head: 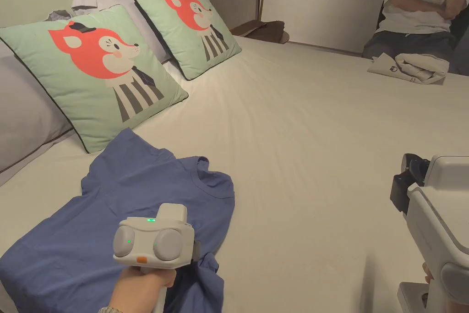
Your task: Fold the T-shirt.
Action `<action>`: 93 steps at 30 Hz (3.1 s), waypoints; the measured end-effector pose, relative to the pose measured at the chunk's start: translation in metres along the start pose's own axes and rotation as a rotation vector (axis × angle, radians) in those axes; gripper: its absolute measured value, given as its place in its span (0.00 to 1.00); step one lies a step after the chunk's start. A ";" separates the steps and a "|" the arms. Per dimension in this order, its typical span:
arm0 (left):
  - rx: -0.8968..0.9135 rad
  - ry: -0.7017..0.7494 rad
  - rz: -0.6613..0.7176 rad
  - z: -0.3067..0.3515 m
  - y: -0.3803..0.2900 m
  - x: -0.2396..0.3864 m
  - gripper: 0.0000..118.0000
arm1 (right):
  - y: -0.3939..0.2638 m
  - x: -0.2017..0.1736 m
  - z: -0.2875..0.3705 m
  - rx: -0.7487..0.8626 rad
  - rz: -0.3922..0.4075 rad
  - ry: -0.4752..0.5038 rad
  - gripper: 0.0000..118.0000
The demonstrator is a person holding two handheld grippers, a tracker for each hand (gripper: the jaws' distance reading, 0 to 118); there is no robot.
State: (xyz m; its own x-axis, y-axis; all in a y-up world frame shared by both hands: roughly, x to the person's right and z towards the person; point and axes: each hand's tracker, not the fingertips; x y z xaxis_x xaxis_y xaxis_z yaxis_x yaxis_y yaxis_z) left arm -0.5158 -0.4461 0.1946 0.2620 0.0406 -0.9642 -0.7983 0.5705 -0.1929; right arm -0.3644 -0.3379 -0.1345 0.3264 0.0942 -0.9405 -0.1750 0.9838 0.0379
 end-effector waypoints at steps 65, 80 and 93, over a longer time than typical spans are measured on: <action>0.477 -0.593 -0.300 0.119 -0.018 0.244 0.92 | -0.024 0.205 0.192 0.077 -0.092 -0.452 0.00; 0.633 -0.200 -0.118 0.148 -0.005 0.077 0.01 | -0.018 0.170 0.168 0.088 -0.109 -0.355 0.00; 0.159 -0.194 -0.128 0.022 -0.002 0.073 0.91 | -0.048 0.180 0.165 0.016 -0.118 -0.375 0.00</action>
State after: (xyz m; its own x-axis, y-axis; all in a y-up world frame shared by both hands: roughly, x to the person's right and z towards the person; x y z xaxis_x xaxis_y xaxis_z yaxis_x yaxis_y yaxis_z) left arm -0.4833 -0.4261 0.1287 0.4663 0.1073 -0.8781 -0.6611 0.7018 -0.2653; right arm -0.1436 -0.3426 -0.2499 0.6608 0.0269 -0.7501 -0.1028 0.9932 -0.0549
